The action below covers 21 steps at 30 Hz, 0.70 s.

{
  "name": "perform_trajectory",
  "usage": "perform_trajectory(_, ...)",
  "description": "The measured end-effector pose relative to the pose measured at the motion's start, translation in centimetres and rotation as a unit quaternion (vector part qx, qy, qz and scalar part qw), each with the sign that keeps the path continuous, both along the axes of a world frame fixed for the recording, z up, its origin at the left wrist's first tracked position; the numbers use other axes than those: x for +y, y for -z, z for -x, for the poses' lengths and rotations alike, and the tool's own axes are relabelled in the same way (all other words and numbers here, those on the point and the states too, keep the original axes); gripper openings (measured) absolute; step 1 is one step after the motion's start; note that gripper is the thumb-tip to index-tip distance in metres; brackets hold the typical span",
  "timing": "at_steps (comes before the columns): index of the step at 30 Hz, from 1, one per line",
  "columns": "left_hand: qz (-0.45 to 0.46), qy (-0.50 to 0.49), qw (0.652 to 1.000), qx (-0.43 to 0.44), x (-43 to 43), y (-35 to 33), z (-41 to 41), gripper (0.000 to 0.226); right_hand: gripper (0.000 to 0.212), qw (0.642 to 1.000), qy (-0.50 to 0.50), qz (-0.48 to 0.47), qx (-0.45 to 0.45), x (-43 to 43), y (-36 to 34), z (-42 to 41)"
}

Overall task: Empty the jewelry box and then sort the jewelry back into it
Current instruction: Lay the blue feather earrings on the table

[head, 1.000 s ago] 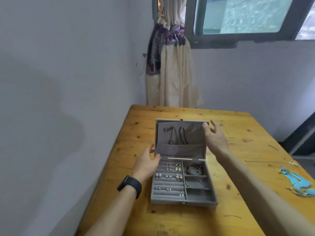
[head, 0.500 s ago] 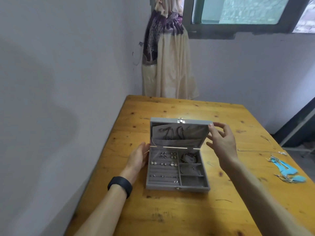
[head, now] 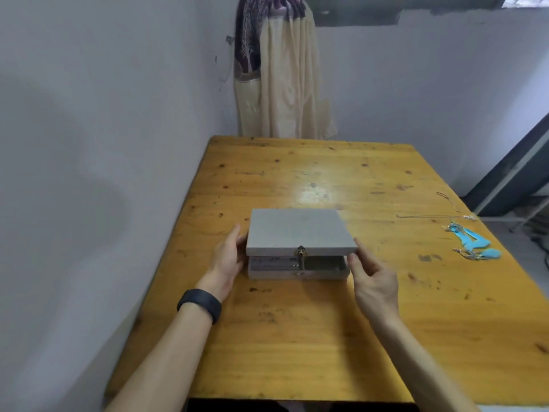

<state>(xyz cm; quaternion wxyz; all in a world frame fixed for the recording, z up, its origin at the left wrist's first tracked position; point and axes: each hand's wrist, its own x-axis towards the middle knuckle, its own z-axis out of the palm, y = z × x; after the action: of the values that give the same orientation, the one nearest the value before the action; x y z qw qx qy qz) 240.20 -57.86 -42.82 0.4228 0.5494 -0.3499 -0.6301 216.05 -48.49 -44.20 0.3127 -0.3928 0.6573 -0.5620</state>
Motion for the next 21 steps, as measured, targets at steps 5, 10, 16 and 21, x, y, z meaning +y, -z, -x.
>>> perform_trajectory(5, 0.037, 0.006, 0.996, -0.078, 1.0, 0.3, 0.0, 0.034, 0.037, 0.999, 0.003, -0.037, 0.038, 1.6, 1.5, -0.6)
perform_trajectory(10, 0.1, 0.026, 0.98, -0.168, 2.2, 0.2, 0.1, 0.043, 0.038, 0.995, 0.013, -0.039, 0.086, 2.0, 1.2, -1.2)
perform_trajectory(16, 0.153, -0.008, 0.956, -0.252, 3.7, 1.4, 0.4, 0.046, 0.032, 0.997, 0.057, -0.047, 0.036, 1.5, 0.7, -1.1)
perform_trajectory(21, 0.19, -0.034, 0.926, -0.325, 4.6, 2.2, 1.5, 0.045, 0.031, 0.996, 0.071, -0.045, 0.038, 1.6, 0.6, -1.3)
